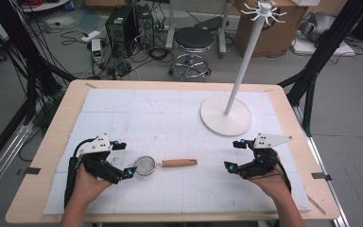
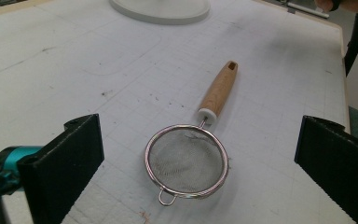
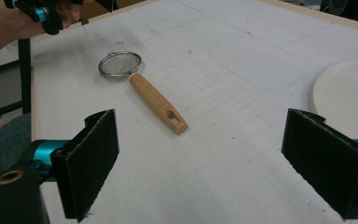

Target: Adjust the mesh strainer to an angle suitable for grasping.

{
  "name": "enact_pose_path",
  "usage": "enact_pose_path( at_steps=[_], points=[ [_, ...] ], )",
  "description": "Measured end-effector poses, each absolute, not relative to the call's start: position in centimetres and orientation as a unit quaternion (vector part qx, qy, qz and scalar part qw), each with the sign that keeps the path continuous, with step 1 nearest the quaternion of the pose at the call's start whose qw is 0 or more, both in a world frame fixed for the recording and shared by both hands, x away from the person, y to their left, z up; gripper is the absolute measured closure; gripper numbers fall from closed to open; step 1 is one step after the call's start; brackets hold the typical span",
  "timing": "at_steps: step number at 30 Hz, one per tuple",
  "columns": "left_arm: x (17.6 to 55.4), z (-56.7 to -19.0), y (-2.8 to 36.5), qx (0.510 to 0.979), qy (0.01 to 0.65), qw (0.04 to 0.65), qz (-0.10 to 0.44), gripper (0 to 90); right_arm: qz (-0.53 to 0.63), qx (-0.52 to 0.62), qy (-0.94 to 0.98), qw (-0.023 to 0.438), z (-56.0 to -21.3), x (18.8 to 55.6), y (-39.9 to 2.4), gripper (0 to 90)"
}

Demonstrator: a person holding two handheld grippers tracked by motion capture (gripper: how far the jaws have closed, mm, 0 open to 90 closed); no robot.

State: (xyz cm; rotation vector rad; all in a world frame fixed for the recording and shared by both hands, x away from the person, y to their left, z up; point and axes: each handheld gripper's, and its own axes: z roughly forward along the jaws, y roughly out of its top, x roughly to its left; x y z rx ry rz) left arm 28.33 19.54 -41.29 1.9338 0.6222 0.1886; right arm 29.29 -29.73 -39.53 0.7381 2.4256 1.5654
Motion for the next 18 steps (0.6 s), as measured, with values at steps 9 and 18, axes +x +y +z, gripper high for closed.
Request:
enact_pose_path(
  at_steps=[9, 18],
  points=[
    [28.54, -41.48, 19.66, 0.806, 0.260, 0.526, 0.076, 1.7, 0.539, 0.262, 0.796, 0.090, -39.42, 29.48, -30.70, 0.8],
    [28.59, -41.49, 19.40, 0.808, 0.259, 0.523, 0.076, 1.8, 0.531, 0.271, 0.799, 0.082, -39.60, 29.45, -30.54, 0.5]
  ],
)
